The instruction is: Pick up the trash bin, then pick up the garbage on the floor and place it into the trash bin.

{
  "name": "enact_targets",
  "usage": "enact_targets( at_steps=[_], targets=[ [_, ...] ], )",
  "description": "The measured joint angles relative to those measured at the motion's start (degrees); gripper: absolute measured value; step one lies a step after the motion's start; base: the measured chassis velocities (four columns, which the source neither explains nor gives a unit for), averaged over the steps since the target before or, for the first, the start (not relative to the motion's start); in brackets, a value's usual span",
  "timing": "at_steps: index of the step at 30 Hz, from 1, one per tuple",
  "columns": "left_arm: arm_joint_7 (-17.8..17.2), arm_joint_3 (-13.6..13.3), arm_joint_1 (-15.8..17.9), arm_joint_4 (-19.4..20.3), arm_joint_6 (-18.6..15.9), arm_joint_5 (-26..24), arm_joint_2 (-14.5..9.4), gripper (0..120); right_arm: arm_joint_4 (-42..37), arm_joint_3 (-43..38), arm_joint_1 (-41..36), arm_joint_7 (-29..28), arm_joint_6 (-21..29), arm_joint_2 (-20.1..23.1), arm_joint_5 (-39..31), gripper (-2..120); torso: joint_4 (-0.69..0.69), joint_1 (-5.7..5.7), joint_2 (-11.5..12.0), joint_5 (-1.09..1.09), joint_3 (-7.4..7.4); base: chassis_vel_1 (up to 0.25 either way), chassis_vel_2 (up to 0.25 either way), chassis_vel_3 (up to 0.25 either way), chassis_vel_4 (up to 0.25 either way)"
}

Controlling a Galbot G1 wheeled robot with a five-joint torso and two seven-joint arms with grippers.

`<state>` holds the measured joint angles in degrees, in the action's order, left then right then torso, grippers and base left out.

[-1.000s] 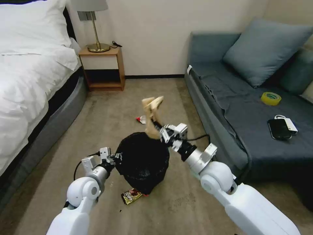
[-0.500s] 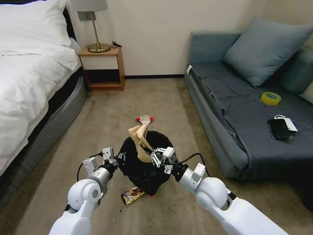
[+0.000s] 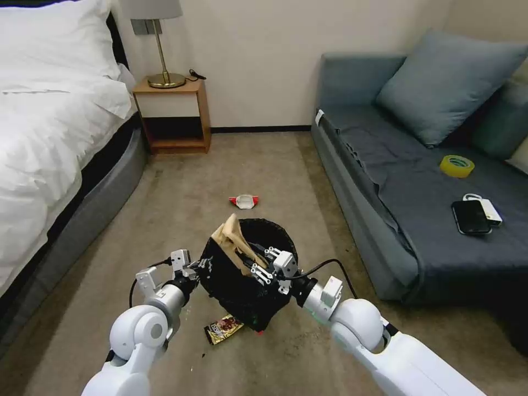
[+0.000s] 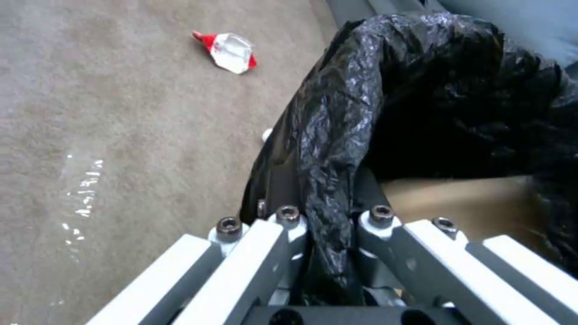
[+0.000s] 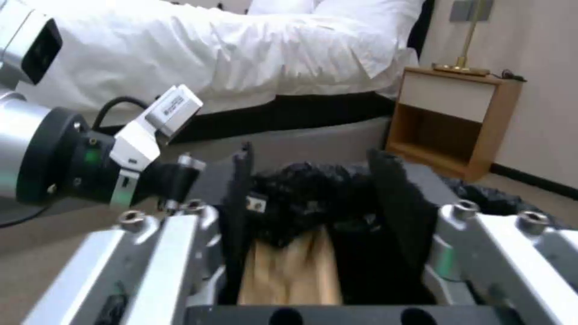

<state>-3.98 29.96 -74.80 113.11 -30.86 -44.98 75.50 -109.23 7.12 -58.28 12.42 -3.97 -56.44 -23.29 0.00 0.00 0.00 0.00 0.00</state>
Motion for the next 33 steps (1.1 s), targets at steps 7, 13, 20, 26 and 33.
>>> enact_targets(
  at_steps=[7,13,20,26,33],
  targets=[
    [-1.54,2.09,0.16,-0.07,1.85,0.21,0.05,4,-0.53,0.62,1.69,-0.98,0.18,-1.91,-1.66,83,-0.01,0.0,0.01,0.0,0.0,0.0,0.0,0.0,0.0],
    [-1.73,4.79,0.01,-1.03,4.16,2.61,0.15,4,-0.8,-0.67,3.81,-2.99,0.47,-4.14,-4.36,97,0.01,0.0,0.01,0.01,0.0,0.0,0.0,0.0,0.0],
    [-2.73,10.32,-1.5,-1.43,7.5,10.8,2.61,4,2.26,-5.94,4.63,-5.5,0.62,-8.66,-6.85,100,0.01,0.0,0.01,0.01,0.0,0.0,0.0,0.0,0.0],
    [-2.85,12.32,-2.34,-2.0,8.7,12.73,3.49,4,5.28,-6.99,3.04,-7.45,1.27,-10.03,-6.68,100,0.01,0.0,0.01,0.01,0.0,0.0,0.0,0.0,0.0],
    [-2.34,15.1,-1.24,-3.22,8.97,12.35,1.43,4,10.38,-4.44,-0.42,-10.4,5.06,-11.01,-5.03,100,-0.01,0.0,0.0,0.0,0.0,0.0,0.0,0.0,0.0]
  ],
)
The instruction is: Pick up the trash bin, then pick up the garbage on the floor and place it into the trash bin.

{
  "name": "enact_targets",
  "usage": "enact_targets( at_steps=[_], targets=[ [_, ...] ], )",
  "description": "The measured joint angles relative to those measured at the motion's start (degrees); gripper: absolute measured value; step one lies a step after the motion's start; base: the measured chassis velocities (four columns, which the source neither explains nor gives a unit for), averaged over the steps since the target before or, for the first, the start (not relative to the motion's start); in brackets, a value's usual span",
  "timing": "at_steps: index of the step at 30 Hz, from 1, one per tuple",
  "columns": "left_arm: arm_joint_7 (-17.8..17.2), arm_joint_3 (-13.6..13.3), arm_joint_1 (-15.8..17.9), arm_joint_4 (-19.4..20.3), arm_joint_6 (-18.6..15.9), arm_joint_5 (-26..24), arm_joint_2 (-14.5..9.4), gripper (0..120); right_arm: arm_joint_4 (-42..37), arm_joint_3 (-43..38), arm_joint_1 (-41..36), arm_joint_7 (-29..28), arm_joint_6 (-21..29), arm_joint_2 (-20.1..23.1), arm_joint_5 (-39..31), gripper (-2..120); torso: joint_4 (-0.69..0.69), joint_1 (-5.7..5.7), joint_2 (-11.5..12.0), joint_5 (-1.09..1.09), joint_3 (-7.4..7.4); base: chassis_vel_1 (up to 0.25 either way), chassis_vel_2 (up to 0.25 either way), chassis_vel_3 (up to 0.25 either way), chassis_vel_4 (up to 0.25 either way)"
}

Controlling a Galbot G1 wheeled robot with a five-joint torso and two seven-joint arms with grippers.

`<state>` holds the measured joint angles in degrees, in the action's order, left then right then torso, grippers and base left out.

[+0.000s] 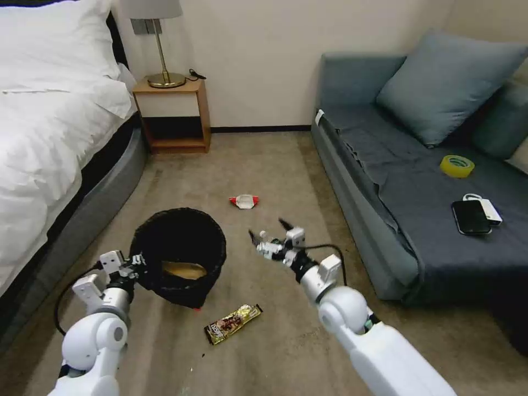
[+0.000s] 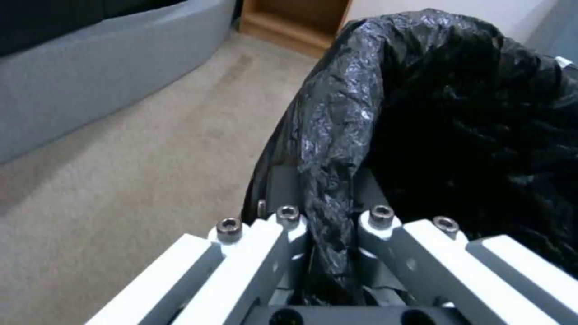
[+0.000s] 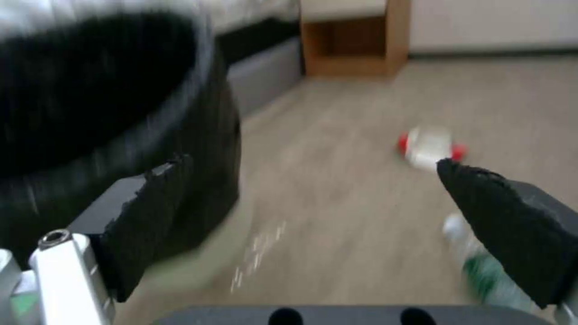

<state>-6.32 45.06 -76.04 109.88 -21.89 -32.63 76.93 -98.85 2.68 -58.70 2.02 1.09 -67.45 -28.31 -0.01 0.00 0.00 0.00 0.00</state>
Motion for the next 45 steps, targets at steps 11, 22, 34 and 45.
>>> enact_targets(
  at_steps=[11,22,34,45],
  targets=[
    [-0.24,-0.05,0.44,0.54,-0.98,-0.89,-2.04,4,18.27,6.84,1.9,-2.84,6.12,-6.7,-2.81,100,0.01,0.0,0.0,0.0,0.0,0.0,0.0,0.0,0.0],
    [-0.15,0.5,-0.15,0.75,-1.07,-1.42,-2.9,4,24.63,3.56,0.96,-9.26,15.58,-10.36,-15.6,100,0.01,0.0,0.0,0.0,0.0,0.0,0.0,0.0,0.0],
    [0.66,0.78,-0.95,0.26,-0.97,-1.27,-2.47,4,32.19,-1.87,0.28,-4.34,14.69,-14.71,-20.78,100,0.01,0.0,0.0,0.0,0.0,0.0,0.0,0.0,0.0],
    [1.16,0.96,-1.32,-0.35,-0.5,-0.77,-1.78,4,32.54,-1.15,0.23,-4.59,15.29,-15.72,-20.0,100,0.01,0.0,0.0,0.0,0.0,0.0,0.0,0.0,0.0]
  ],
)
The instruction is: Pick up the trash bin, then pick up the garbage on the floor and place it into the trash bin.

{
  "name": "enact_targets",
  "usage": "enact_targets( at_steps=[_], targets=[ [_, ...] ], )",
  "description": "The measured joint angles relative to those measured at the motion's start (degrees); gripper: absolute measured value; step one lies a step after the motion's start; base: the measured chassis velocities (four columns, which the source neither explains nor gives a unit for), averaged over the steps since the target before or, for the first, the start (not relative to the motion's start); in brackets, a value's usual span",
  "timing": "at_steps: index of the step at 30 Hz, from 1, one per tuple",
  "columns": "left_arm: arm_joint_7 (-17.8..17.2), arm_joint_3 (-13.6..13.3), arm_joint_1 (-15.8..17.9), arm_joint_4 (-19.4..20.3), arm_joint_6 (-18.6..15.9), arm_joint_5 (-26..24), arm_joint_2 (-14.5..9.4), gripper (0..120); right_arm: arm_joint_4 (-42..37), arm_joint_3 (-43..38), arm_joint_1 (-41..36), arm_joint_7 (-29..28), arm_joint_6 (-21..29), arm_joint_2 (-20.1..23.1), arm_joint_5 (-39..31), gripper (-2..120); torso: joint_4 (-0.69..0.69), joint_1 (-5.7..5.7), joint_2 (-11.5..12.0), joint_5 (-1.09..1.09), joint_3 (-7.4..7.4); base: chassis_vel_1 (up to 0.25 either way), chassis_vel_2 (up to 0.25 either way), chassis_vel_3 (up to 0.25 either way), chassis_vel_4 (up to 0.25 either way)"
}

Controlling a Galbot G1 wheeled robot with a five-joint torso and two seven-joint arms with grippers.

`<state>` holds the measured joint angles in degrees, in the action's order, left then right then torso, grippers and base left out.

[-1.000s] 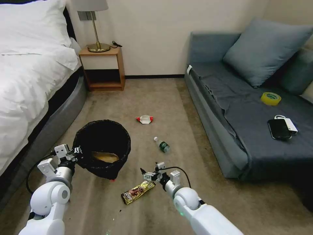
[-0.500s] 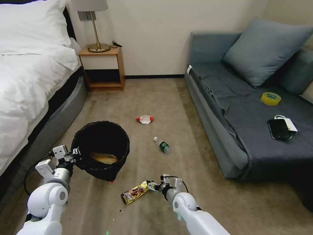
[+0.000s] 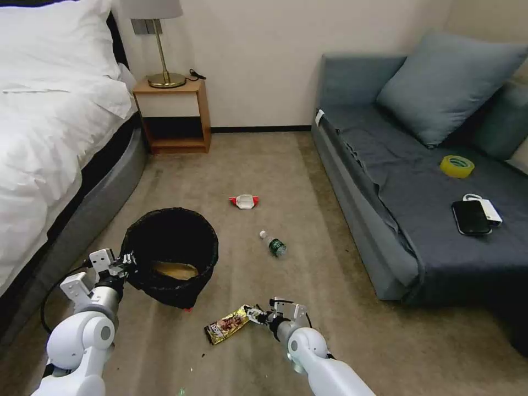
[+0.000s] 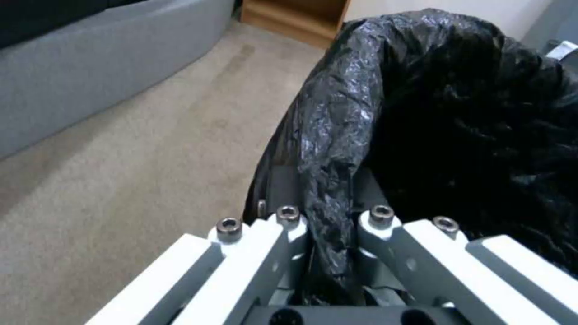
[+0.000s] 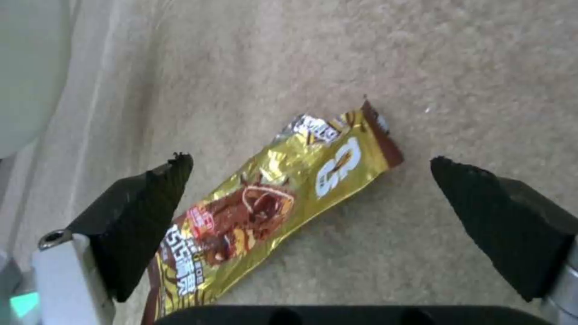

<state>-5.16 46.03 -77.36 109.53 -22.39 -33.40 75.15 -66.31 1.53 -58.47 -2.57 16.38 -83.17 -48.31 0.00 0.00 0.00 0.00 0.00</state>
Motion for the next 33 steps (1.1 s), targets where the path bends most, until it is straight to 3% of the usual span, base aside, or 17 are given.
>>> enact_targets(
  at_steps=[9,23,33],
  targets=[
    [0.6,0.24,-0.3,-0.4,0.4,0.19,0.53,4,-4.79,2.9,-1.31,-1.2,0.74,0.13,-0.58,100,0.0,0.0,0.0,0.0,0.0,0.0,0.0,0.0,0.0],
    [1.09,1.15,-0.72,-1.09,0.79,-0.02,0.38,4,-2.02,4.0,-1.28,-0.3,-0.3,-2.51,2.34,98,0.0,0.0,0.0,0.0,0.0,0.0,0.0,0.0,0.0],
    [1.22,1.16,-0.88,-1.44,1.07,-0.03,0.4,4,2.25,4.31,-0.02,0.81,-1.52,-4.32,6.36,67,0.0,0.0,0.0,0.0,0.0,0.0,0.0,0.0,0.0]
  ],
)
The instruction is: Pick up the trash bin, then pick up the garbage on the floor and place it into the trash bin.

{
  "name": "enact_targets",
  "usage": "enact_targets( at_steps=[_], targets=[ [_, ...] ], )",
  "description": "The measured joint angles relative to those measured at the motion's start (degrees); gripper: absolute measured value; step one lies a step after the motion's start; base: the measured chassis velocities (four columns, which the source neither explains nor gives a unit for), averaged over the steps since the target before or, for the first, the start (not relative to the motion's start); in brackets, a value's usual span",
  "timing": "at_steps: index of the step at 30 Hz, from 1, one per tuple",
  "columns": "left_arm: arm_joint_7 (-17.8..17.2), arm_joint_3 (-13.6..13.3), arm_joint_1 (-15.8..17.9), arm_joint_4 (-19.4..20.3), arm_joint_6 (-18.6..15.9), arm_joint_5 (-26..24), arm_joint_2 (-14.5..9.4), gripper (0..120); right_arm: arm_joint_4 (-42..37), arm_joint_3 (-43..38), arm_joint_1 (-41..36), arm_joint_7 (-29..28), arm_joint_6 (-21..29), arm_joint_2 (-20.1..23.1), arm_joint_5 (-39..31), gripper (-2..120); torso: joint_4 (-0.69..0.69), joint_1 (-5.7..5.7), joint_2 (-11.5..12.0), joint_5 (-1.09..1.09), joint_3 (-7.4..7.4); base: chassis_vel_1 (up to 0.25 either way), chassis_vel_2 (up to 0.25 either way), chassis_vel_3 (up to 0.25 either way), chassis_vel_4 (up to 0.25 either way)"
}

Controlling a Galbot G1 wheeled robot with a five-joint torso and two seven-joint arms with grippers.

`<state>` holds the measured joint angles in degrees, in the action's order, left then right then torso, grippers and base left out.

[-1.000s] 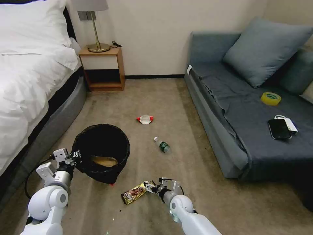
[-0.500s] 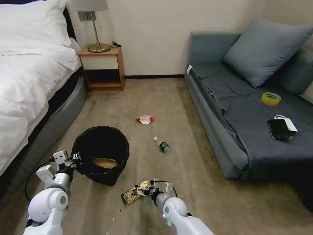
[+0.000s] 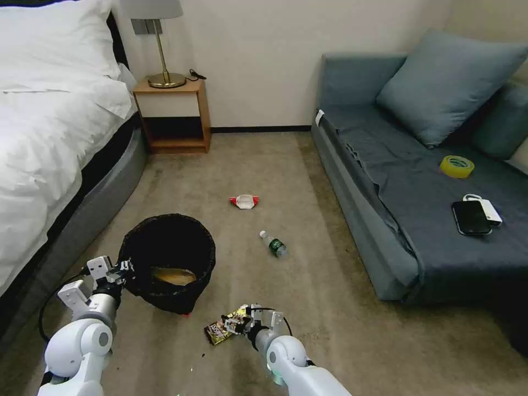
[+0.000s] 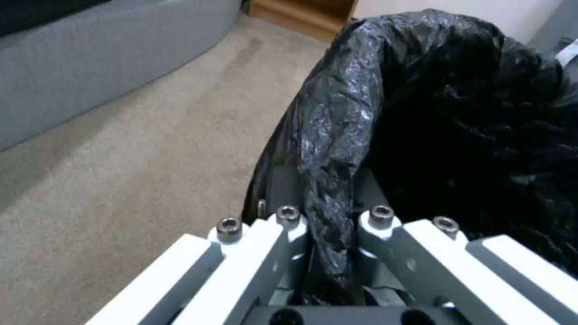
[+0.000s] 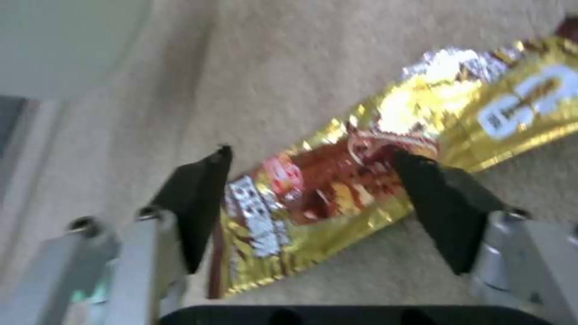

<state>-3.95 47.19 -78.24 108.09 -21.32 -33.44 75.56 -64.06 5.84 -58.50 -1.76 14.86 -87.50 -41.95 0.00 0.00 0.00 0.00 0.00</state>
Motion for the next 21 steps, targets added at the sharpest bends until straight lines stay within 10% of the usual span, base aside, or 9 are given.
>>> enact_targets(
  at_steps=[16,21],
  targets=[
    [0.21,-0.52,0.29,-0.59,0.35,0.04,-0.03,4,-5.21,-3.67,-1.55,0.47,-1.36,4.89,-0.41,9,-0.01,0.0,0.0,-0.01,0.0,0.0,0.0,0.0,0.0],
    [0.25,-1.0,0.64,-1.01,0.43,0.33,0.23,4,-5.33,-4.77,-2.11,0.73,-0.93,6.52,-1.12,21,-0.01,0.0,0.0,-0.01,0.0,0.0,0.0,0.0,0.0]
  ],
)
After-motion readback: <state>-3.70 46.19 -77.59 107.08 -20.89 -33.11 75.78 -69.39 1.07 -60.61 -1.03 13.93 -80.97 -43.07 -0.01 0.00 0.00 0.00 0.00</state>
